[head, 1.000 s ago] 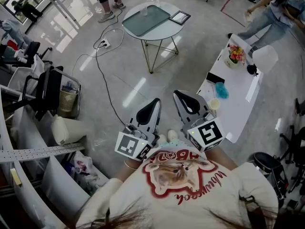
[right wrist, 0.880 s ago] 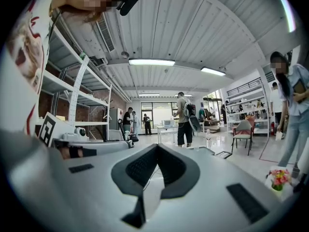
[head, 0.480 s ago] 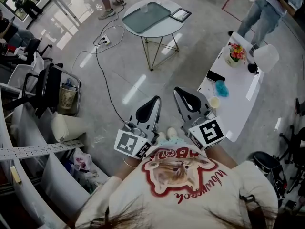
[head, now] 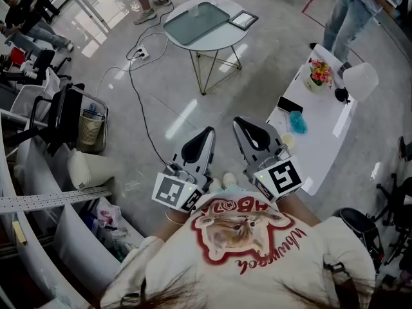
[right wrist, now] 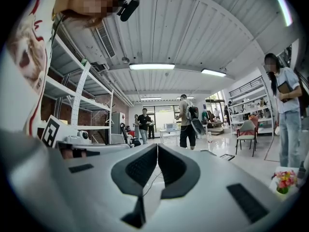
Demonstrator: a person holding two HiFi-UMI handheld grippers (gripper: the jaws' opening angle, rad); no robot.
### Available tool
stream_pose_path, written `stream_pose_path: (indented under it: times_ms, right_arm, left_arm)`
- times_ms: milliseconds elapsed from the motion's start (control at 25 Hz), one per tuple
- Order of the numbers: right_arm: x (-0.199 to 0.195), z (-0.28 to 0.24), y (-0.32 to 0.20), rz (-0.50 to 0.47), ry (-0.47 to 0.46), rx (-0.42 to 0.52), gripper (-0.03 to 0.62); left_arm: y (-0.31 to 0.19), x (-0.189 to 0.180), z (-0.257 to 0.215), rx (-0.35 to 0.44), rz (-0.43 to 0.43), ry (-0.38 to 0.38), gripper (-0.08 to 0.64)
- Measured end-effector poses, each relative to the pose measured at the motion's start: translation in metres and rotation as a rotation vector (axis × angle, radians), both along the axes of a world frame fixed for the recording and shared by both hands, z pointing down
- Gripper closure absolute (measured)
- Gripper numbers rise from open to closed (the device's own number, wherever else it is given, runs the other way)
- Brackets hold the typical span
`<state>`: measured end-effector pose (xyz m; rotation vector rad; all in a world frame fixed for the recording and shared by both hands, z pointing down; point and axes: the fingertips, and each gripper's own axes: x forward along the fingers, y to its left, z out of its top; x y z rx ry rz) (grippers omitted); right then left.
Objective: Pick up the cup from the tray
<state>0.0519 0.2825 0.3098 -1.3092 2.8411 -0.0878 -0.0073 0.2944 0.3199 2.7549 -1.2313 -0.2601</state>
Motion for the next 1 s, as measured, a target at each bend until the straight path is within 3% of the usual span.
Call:
stream_pose_path:
  times_ms: [600,1000]
  right_arm:
    - [0.018,0.001,-0.021,-0.063,-0.021,-0.01,0.566]
    - [0.012,0.006,-0.065,-0.052,-0.017,0.0,0.566]
  left_arm:
    - [-0.012,0.02,0.009,-0.017,-0.06,-0.017,0.546]
    - [-0.061,0.014,0.004,-0.008,-0.055,0.004,0.546]
